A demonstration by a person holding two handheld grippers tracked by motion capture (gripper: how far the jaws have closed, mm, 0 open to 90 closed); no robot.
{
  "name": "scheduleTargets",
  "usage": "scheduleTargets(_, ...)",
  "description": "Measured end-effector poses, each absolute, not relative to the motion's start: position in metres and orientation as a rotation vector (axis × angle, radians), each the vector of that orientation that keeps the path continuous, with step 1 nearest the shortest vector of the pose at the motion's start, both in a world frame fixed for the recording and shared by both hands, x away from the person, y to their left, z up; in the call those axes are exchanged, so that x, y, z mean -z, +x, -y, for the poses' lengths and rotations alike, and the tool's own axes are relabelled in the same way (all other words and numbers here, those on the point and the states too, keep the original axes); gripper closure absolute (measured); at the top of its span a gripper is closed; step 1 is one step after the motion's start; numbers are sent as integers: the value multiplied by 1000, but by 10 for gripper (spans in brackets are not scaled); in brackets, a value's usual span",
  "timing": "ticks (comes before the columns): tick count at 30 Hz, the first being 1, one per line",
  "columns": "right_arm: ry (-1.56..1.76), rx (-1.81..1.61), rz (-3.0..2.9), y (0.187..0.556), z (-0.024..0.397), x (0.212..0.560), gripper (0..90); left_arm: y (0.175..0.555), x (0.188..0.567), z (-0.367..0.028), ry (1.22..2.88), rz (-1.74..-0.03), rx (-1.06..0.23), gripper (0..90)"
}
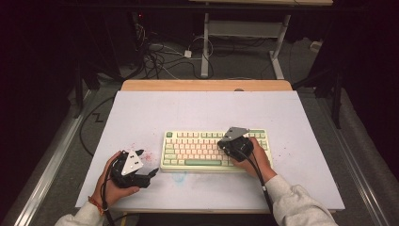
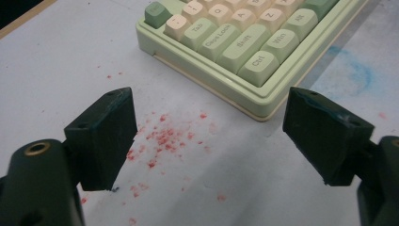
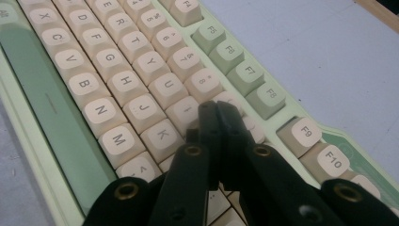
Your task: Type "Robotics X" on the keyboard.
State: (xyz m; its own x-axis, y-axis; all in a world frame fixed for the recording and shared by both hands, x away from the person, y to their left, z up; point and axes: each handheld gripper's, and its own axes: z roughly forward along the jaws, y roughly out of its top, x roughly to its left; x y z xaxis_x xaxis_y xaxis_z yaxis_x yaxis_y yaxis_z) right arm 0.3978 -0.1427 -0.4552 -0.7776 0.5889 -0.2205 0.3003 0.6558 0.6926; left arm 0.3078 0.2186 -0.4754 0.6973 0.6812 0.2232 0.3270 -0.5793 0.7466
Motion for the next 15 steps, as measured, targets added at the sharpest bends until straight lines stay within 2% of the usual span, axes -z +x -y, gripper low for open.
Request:
scheduleTargets(5, 705, -984, -2412, 395, 148, 446, 877, 309, 475, -220, 2183, -779, -646, 197)
scheduleTargets(15, 692, -1100, -2272, 375, 169, 421, 690, 309, 476, -218, 2209, -755, -650, 197)
